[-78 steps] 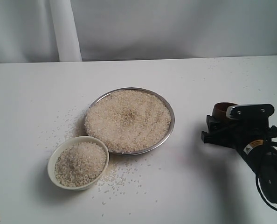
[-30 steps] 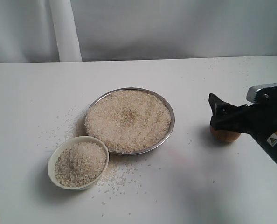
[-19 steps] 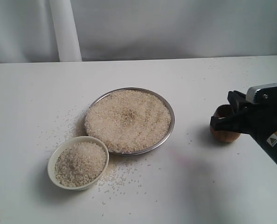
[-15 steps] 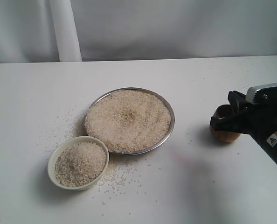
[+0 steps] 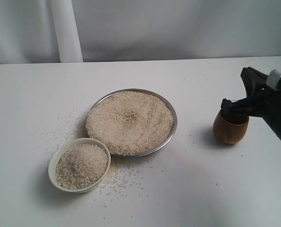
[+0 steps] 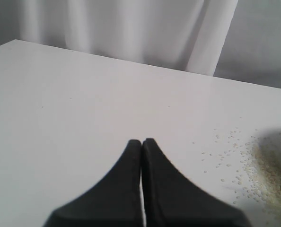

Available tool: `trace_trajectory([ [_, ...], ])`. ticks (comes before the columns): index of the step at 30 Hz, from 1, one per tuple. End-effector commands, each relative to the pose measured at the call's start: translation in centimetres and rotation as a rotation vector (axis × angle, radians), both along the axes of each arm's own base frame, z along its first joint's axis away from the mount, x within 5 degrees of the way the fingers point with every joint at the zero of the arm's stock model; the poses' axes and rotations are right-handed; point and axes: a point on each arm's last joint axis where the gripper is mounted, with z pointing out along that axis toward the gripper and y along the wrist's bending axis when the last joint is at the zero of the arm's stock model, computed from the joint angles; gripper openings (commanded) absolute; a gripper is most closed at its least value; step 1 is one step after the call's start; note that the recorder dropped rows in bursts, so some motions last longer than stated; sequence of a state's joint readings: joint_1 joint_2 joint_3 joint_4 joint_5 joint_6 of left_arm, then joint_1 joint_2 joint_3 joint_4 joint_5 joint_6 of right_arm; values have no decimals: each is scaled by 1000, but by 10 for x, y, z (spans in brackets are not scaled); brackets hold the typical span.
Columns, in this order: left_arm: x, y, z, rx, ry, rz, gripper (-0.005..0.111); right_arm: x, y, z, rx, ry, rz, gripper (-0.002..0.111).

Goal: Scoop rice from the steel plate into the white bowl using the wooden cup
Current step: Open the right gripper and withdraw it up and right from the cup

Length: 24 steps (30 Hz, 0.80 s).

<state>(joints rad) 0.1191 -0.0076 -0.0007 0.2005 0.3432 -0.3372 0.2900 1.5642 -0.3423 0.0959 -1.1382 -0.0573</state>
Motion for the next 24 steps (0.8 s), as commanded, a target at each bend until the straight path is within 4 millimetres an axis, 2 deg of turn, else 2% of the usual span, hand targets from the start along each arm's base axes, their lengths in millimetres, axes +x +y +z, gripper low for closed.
trace_trajectory([
  [1,1,0,0,-6,1,-2,0,-6,-2,18,3,-74,-1,0],
  [5,1,0,0,-6,1,-2,0,-8,-2,25,6,-104,9,0],
  [24,1,0,0,-6,1,-2,0,-8,-2,25,6,-104,9,0],
])
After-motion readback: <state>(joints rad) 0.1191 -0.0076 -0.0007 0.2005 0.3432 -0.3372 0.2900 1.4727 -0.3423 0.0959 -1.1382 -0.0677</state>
